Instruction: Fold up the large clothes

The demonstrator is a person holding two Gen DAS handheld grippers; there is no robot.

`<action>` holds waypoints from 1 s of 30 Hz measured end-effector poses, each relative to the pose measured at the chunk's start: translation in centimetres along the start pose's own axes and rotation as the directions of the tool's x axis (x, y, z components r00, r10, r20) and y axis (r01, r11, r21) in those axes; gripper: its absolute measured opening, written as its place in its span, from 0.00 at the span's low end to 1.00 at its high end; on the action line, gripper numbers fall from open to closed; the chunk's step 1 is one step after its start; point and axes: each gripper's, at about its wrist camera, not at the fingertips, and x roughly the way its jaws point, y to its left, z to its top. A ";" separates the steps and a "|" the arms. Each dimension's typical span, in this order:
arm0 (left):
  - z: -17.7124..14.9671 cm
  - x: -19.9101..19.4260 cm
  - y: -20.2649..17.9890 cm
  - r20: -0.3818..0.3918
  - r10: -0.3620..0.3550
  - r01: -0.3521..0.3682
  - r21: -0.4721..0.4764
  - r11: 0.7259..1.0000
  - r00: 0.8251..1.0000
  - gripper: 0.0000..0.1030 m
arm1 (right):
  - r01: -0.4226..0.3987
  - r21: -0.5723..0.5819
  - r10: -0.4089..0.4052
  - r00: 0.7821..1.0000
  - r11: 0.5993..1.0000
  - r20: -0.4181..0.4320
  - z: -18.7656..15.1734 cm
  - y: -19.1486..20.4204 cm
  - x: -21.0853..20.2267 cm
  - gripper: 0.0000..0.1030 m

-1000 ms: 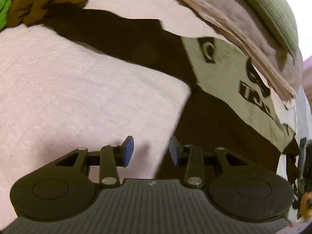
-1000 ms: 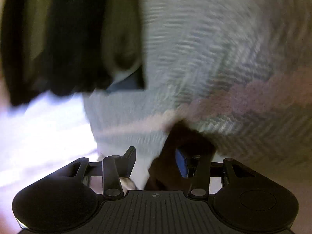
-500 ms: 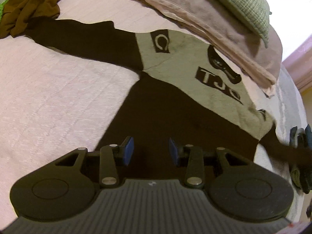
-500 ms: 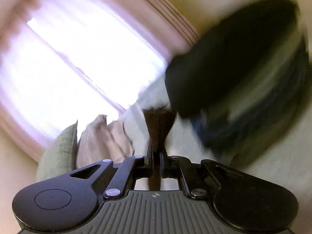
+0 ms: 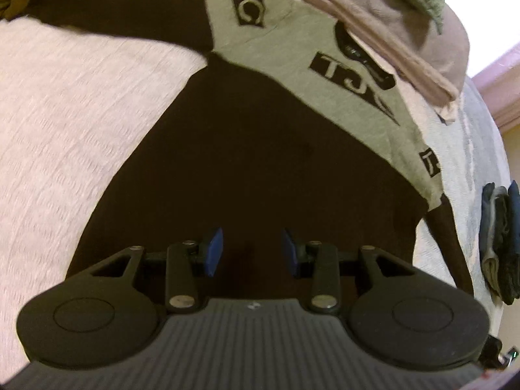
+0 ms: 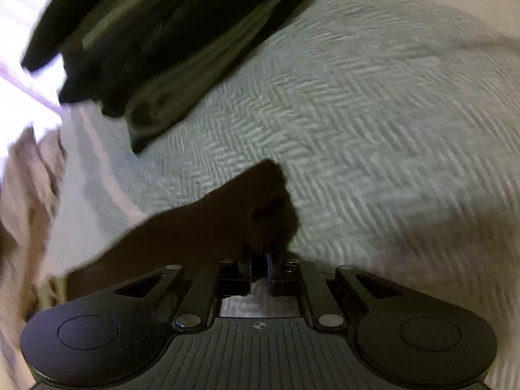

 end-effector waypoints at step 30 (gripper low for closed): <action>10.2 2.4 6.3 0.118 0.036 -0.035 -0.013 0.999 0.992 0.38 | -0.582 -0.564 0.260 0.794 0.586 -0.549 -9.3 39.0 23.1 0.40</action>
